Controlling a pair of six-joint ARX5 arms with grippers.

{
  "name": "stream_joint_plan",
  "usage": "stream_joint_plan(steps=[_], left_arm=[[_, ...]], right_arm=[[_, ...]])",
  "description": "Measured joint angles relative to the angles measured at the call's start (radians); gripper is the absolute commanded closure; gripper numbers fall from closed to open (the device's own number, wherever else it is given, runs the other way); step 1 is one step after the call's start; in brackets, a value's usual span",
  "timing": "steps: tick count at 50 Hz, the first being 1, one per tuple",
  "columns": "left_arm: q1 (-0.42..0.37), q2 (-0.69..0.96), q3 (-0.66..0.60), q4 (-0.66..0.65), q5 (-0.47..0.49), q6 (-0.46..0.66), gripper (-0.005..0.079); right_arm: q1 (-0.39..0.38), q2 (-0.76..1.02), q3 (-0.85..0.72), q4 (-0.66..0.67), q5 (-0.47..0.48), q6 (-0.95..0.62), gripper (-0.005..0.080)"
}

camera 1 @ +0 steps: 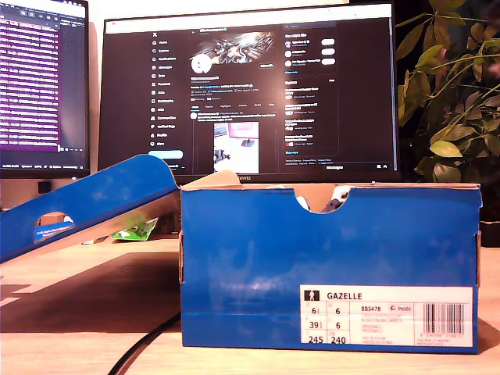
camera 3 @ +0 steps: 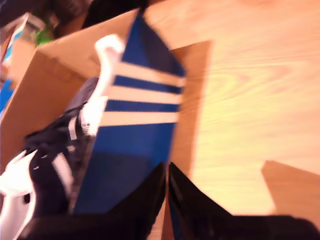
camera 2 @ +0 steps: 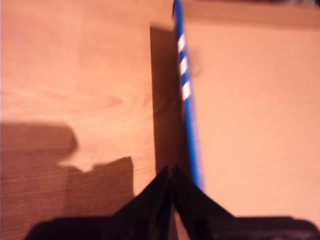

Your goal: Close the blue shoebox by pushing the lid with your left arm and holding the box in place with your right arm

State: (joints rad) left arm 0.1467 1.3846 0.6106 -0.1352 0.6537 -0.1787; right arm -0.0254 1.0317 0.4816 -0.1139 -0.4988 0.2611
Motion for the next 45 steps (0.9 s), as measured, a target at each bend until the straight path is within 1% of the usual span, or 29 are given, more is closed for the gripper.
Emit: stream_joint_plan(steps=[12,18,22,29,35,42,43,45], left_arm=[[0.005,0.082,0.003,-0.026,0.024,0.023,0.0761],[0.005,0.108,0.003,-0.045,0.085,0.023,0.0761],[0.005,0.126,0.003,-0.056,0.146,0.023,0.0761],[0.006,0.129,0.003,-0.066,0.237,0.023,0.0761],[0.013,0.129,0.01,-0.068,0.286,0.021,0.0761],[0.011,0.129,0.072,-0.085,0.349,0.005,0.0761],[0.011,0.129,0.086,-0.095,0.381,0.005,0.0761],[0.011,0.129,0.115,-0.106,0.415,0.003,0.0761]], right_arm=[[0.109,0.124,0.006,0.069,-0.007,0.0,0.0762],[0.154,0.173,0.006,0.107,-0.007,0.0,0.0762],[0.172,0.197,0.006,0.131,-0.007,0.001,0.0762],[0.179,0.214,0.006,0.158,-0.007,0.003,0.0762],[0.179,0.214,0.006,0.167,-0.006,0.003,0.0762],[0.179,0.214,0.006,0.167,-0.005,0.003,0.0762],[0.179,0.214,0.006,0.167,-0.005,0.003,0.0762],[0.179,0.214,0.006,0.167,-0.006,0.003,0.0762]])
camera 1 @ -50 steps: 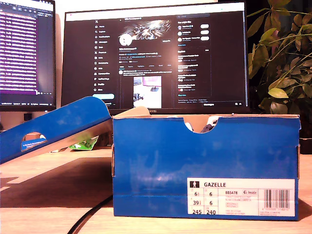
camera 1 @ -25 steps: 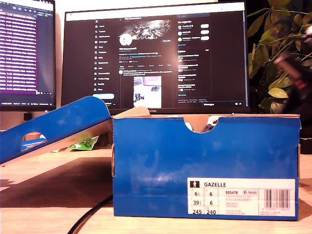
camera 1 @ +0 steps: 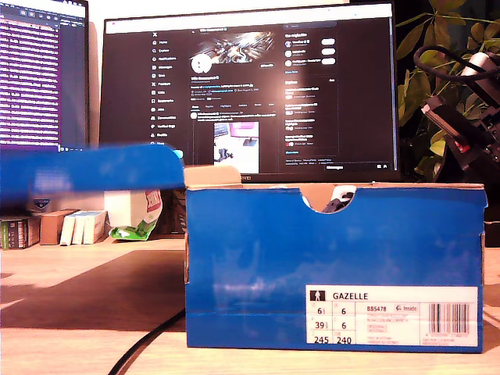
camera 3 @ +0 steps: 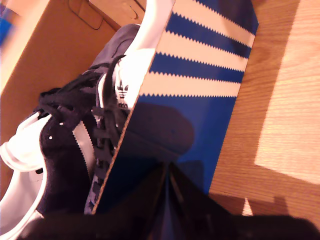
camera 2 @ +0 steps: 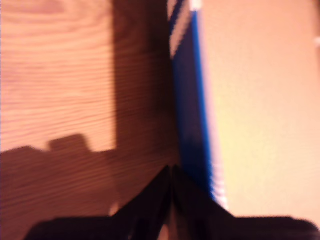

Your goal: Close the blue shoebox by pushing the lid with your left arm and holding the box in place with your right arm

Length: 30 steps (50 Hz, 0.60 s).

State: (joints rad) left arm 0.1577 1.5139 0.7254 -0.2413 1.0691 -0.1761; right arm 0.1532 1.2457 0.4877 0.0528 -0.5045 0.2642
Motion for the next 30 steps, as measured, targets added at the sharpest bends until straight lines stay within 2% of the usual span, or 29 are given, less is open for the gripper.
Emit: stream_joint_plan(steps=[7,13,22,30], left_arm=[[-0.007,-0.009,0.08,-0.04,0.085,-0.003,0.0761],[-0.034,-0.05,0.086,-0.051,0.12,-0.03,0.0761],[-0.139,-0.1,0.118,-0.045,0.13,-0.069,0.0761],[-0.251,-0.126,0.182,0.0,0.126,-0.158,0.0761]], right_arm=[[0.0,0.0,0.0,0.0,0.0,0.0,0.0762],[0.0,0.0,0.0,0.0,0.0,0.0,0.0762],[0.0,0.0,0.0,0.0,0.0,0.0,0.0762],[0.0,0.0,0.0,0.0,0.0,0.0,0.0762]])
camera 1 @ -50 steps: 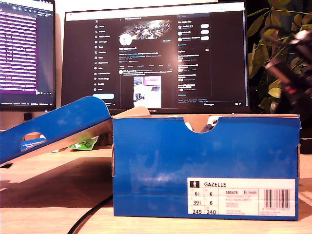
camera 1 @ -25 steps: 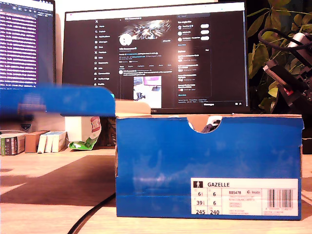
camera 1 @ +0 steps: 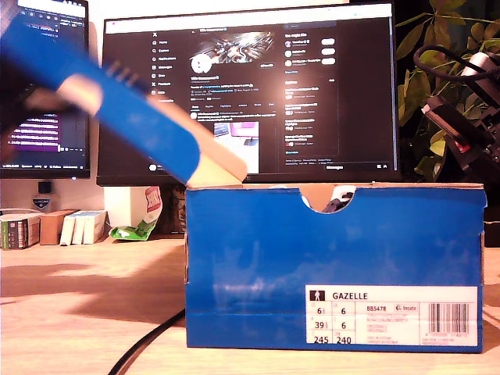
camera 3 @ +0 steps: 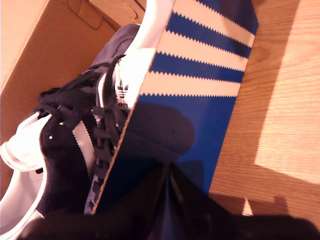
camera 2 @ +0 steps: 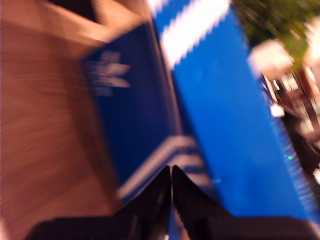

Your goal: Close the blue shoebox by pushing the lid with your left arm and holding the box in place with your right arm

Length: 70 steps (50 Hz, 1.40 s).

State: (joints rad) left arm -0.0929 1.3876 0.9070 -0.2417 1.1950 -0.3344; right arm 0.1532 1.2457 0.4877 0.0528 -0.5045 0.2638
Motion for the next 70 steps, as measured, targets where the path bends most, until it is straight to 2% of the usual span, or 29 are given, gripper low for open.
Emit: stream_joint_plan(steps=[14,27,34,38,39,41,42,46,55,56,59,60,62,63,68,70], left_arm=[[-0.238,0.0,0.103,0.14,-0.089,-0.103,0.0761],[-0.43,0.0,0.106,0.274,-0.103,-0.181,0.0761],[-0.483,0.0,0.106,0.28,-0.092,-0.184,0.0761],[-0.486,0.0,0.106,0.28,-0.093,-0.163,0.0761],[-0.483,0.0,0.106,0.28,-0.093,-0.102,0.0761],[-0.473,0.0,0.106,0.279,-0.094,-0.102,0.0761],[-0.467,0.0,0.106,0.278,-0.097,-0.052,0.0761],[-0.437,0.0,0.106,0.255,-0.108,-0.016,0.0761],[-0.353,0.0,0.106,0.093,-0.183,0.018,0.0761],[-0.345,0.0,0.106,0.079,-0.184,0.057,0.0761],[-0.319,0.0,0.106,0.04,-0.187,0.06,0.0761],[-0.311,0.0,0.106,0.032,-0.188,0.117,0.0761],[-0.298,0.0,0.106,0.025,-0.188,0.117,0.0761],[-0.294,0.0,0.106,0.024,-0.188,0.157,0.0761],[-0.266,0.0,0.106,0.024,-0.188,0.175,0.0761],[-0.256,0.0,0.106,0.024,-0.188,0.178,0.0761]], right_arm=[[-0.022,0.0,0.0,0.0,0.024,-0.037,0.0762],[-0.159,0.0,0.049,-0.032,0.042,-0.053,0.0762],[-0.199,0.0,0.111,-0.042,0.011,-0.053,0.0762],[-0.199,0.0,0.146,-0.067,-0.035,-0.052,0.0762],[-0.199,0.0,0.155,-0.073,-0.042,-0.053,0.0762],[-0.199,0.0,0.173,-0.086,-0.077,-0.053,0.0762],[-0.199,0.0,0.181,-0.092,-0.092,-0.052,0.0762],[-0.198,0.0,0.216,-0.111,-0.152,-0.051,0.0762],[-0.172,0.0,0.251,-0.166,-0.246,-0.042,0.0762],[-0.166,0.0,0.251,-0.182,-0.247,-0.04,0.0762],[-0.142,0.0,0.251,-0.214,-0.248,-0.05,0.0762],[-0.132,0.0,0.251,-0.219,-0.248,-0.054,0.0762],[-0.113,0.0,0.251,-0.228,-0.248,-0.054,0.0762],[-0.105,0.0,0.251,-0.233,-0.248,-0.06,0.0762],[-0.056,0.0,0.251,-0.26,-0.234,-0.082,0.0762],[-0.042,0.0,0.251,-0.268,-0.196,-0.098,0.0762]])
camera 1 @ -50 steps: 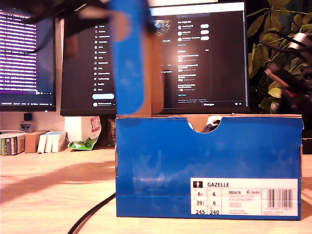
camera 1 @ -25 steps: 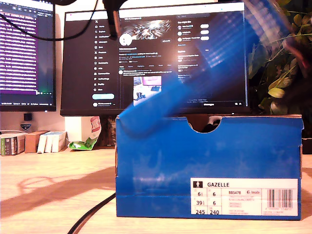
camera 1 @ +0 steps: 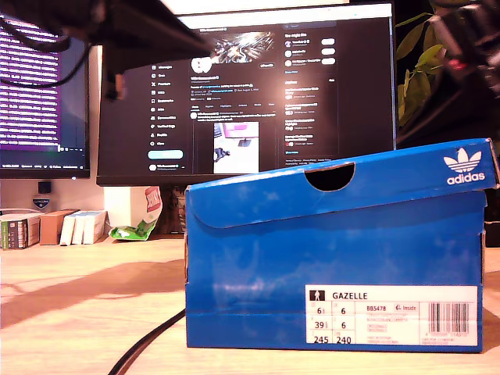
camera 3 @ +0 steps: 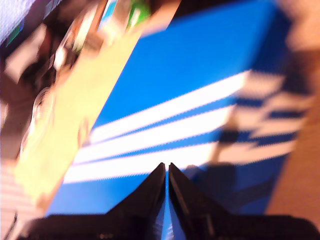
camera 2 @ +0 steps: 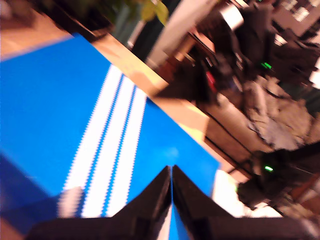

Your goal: Close the blue shoebox by pushing the lid with your left arm and holding the box in place with your right arm

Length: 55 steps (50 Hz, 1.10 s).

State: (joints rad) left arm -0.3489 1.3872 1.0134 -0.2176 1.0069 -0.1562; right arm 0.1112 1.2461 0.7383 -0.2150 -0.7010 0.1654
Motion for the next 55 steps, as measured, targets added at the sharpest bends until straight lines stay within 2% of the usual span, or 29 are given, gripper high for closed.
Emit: stream_joint_plan(steps=[2,11,17,23,32,40,47,50,55], left_arm=[[0.012,0.0,0.0,0.0,0.0,0.0,0.0761],[0.06,0.0,0.0,-0.005,0.0,0.0,0.0761],[0.089,0.0,0.0,-0.013,-0.004,0.0,0.0761],[0.124,0.0,0.0,-0.025,-0.027,0.008,0.0761],[0.181,-0.026,0.0,-0.013,-0.198,0.097,0.0761],[0.222,-0.049,0.0,0.052,-0.21,0.105,0.0761],[0.234,-0.05,0.001,0.123,-0.223,0.104,0.0761],[0.24,-0.05,0.014,0.127,-0.243,0.105,0.0761],[0.252,-0.051,0.045,0.122,-0.294,0.115,0.0752]], right_arm=[[0.016,0.0,0.0,-0.012,0.014,-0.01,0.0762],[0.042,0.0,0.0,-0.074,0.19,-0.126,0.0762],[0.041,-0.003,0.0,-0.028,0.28,-0.164,0.0762],[0.016,-0.005,0.0,0.067,0.309,-0.164,0.0762],[0.0,-0.044,0.028,0.127,0.372,-0.164,0.0762],[0.002,-0.051,0.124,0.187,0.371,-0.165,0.0762],[0.002,-0.06,0.137,0.255,0.383,-0.164,0.0762],[0.001,-0.06,0.137,0.27,0.404,-0.164,0.0762],[-0.008,-0.06,0.137,0.305,0.497,-0.163,0.0762]])
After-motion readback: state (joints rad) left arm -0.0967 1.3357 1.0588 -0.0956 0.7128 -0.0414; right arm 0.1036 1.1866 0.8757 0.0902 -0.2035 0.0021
